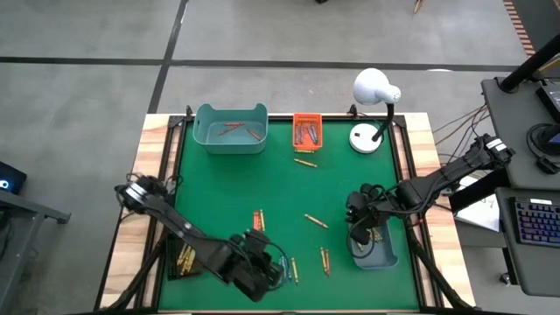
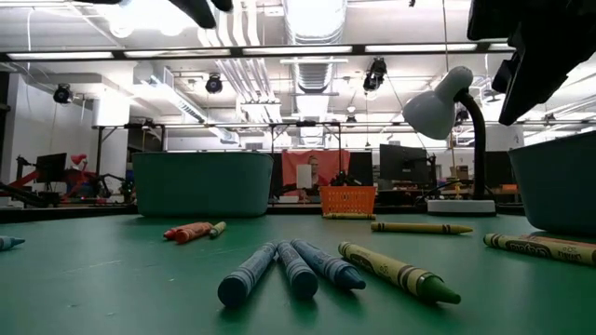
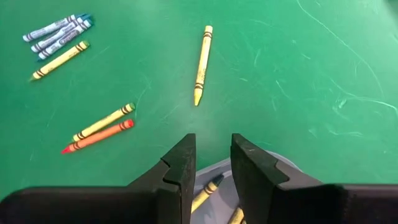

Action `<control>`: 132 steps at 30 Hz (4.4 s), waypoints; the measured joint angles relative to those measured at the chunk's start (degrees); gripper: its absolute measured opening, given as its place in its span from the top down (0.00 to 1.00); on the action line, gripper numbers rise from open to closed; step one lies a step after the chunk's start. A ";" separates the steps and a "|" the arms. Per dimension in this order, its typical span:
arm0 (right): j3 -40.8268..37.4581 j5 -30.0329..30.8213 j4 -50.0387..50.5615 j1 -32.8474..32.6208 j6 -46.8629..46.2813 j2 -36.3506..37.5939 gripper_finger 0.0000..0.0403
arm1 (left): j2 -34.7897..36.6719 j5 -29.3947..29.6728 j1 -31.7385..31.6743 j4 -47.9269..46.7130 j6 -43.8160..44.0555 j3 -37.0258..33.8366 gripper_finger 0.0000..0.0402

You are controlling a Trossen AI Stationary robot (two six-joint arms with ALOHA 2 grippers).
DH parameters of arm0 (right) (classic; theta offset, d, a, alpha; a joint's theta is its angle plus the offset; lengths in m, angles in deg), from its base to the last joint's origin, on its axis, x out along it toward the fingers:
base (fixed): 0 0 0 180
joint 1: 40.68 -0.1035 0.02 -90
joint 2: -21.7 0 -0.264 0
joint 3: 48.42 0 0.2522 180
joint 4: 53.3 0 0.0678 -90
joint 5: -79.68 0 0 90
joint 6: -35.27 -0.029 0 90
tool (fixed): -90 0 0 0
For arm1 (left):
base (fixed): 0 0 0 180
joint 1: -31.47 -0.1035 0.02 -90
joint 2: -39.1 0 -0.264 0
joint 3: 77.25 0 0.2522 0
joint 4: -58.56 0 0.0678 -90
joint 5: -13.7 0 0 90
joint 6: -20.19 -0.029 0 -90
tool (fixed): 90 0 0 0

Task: Sort crayons
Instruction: Put the blue crayon into the orange bin

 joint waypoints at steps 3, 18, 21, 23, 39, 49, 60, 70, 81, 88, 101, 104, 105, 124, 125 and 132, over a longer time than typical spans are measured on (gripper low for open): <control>-0.01 0.01 0.00 0.00 0.25 0.00 0.77 | -4.78 -1.09 0.00 -2.98 0.10 5.41 0.86; -0.04 -0.06 0.04 -0.37 1.15 0.00 0.79 | -27.30 -0.94 2.01 -19.33 -0.12 33.17 0.61; -0.07 -0.05 0.02 -0.37 1.12 0.00 0.78 | -31.18 -0.96 2.50 -21.20 0.86 36.80 0.60; -0.07 -0.05 -0.02 -0.37 1.06 -0.02 0.78 | -31.85 -1.16 2.72 -20.78 2.39 35.55 0.60; -0.09 -0.03 0.00 -0.37 -0.08 -0.02 0.79 | -33.68 2.18 3.02 -20.49 5.72 34.25 0.60; -0.15 -0.01 0.00 -0.37 -0.10 -0.02 0.78 | -33.79 2.71 3.02 -16.93 5.63 31.55 0.60; -0.17 -0.01 -0.01 -0.37 -0.74 -0.02 0.79 | -33.79 2.64 2.97 -13.41 5.81 27.79 0.60; -0.18 0.01 -0.02 -0.37 -1.33 -0.02 0.77 | -33.77 2.75 2.97 -12.97 6.23 27.16 0.62; -0.28 0.11 -0.18 -0.37 -1.26 -0.02 0.80 | -33.77 1.41 2.90 -18.16 7.67 27.12 0.85; -0.28 2.17 -0.46 -0.37 -1.19 -0.02 0.80 | -33.54 -0.41 2.91 -22.00 7.23 27.27 0.98; -0.64 4.53 -5.85 -0.35 2.43 -0.02 0.81 | -25.05 10.05 4.43 -28.94 -3.54 27.23 1.00; -0.70 4.65 -9.21 -0.35 5.15 -0.02 0.82 | -21.03 16.66 5.02 -28.99 -9.05 27.23 1.00; -0.70 4.73 -10.75 -0.35 6.45 -0.02 0.82 | -19.79 19.06 5.27 -28.98 -11.02 27.22 1.00; -0.74 6.13 -48.83 3.46 37.05 -7.00 0.83 | 6.77 39.60 8.09 -30.28 -28.41 5.92 1.00; -0.74 6.10 -51.02 4.10 38.46 -7.47 0.83 | 8.90 40.15 8.08 -29.10 -28.40 2.77 1.00; -0.74 5.98 -64.08 10.43 48.24 -11.63 0.82 | 23.27 46.48 7.03 -20.05 -28.37 -17.77 1.00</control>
